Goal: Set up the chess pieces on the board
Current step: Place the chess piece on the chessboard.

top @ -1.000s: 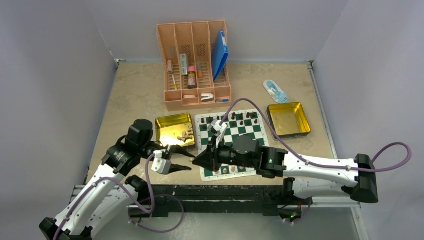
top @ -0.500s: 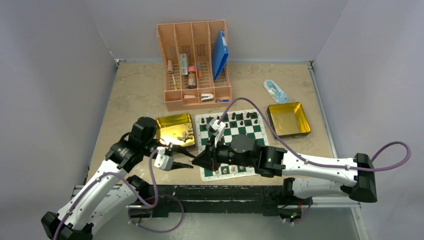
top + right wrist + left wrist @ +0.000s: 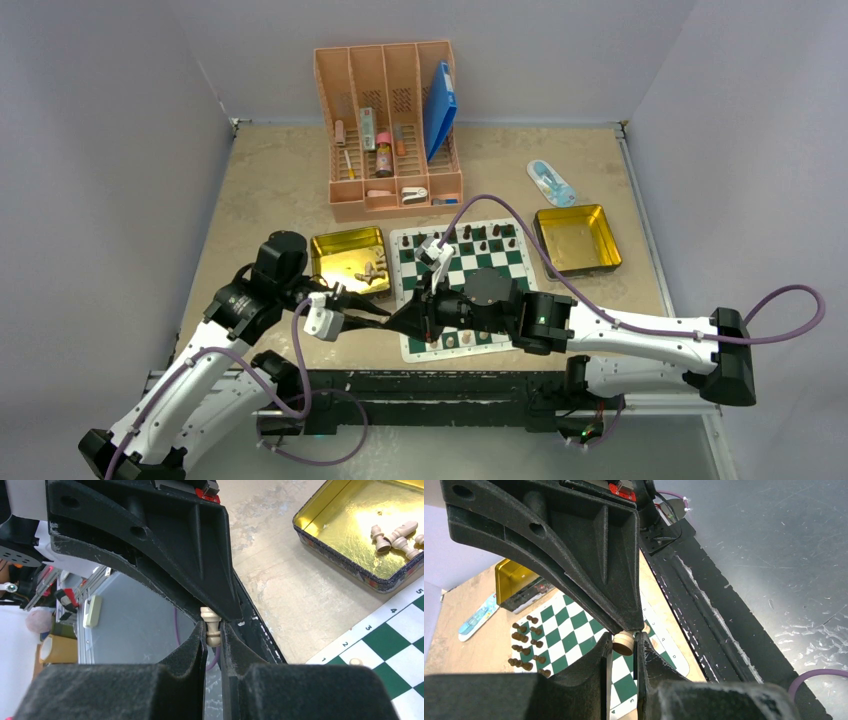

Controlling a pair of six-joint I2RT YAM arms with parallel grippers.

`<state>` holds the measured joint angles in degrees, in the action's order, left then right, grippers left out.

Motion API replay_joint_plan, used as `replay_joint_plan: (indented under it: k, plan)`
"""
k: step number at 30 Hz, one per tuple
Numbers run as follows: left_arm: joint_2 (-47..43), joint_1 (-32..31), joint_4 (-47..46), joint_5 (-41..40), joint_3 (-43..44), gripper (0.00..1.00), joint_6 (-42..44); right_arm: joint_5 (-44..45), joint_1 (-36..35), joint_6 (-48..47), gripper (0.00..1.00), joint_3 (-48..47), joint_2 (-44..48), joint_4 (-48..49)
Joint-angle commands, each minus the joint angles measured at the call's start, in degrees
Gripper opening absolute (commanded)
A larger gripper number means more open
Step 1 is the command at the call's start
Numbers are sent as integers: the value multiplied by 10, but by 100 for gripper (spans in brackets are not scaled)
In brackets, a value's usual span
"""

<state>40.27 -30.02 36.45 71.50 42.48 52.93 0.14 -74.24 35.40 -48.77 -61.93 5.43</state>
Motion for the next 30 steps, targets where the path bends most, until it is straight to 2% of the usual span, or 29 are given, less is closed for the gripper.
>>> replay_joint_plan:
  k: [1, 4, 9, 14, 22, 25, 30]
  plan:
    - [9, 1, 9, 34, 30, 8, 1, -1, 2, 5, 0, -14, 12, 11]
    - [1, 1, -5, 33, 24, 0, -9, 3, 2, 13, 3, -9, 16, 10]
    - [-12, 1, -95, 27, 2, 0, -105, 26, 2, 47, 12, 27, 51, 55]
    - [-14, 1, -231, -12, -24, 0, -280, 76, 2, 71, 26, 69, 81, 108]
    - [-65, 1, -484, -113, -100, 0, -551, 173, 2, 53, 37, 145, 168, 254]
    - [-80, 1, -557, -171, -120, 0, -620, 187, 2, 47, 40, 147, 169, 274]
    - [-75, 1, -596, -214, -127, 0, -677, 184, 3, 51, 42, 131, 144, 301]
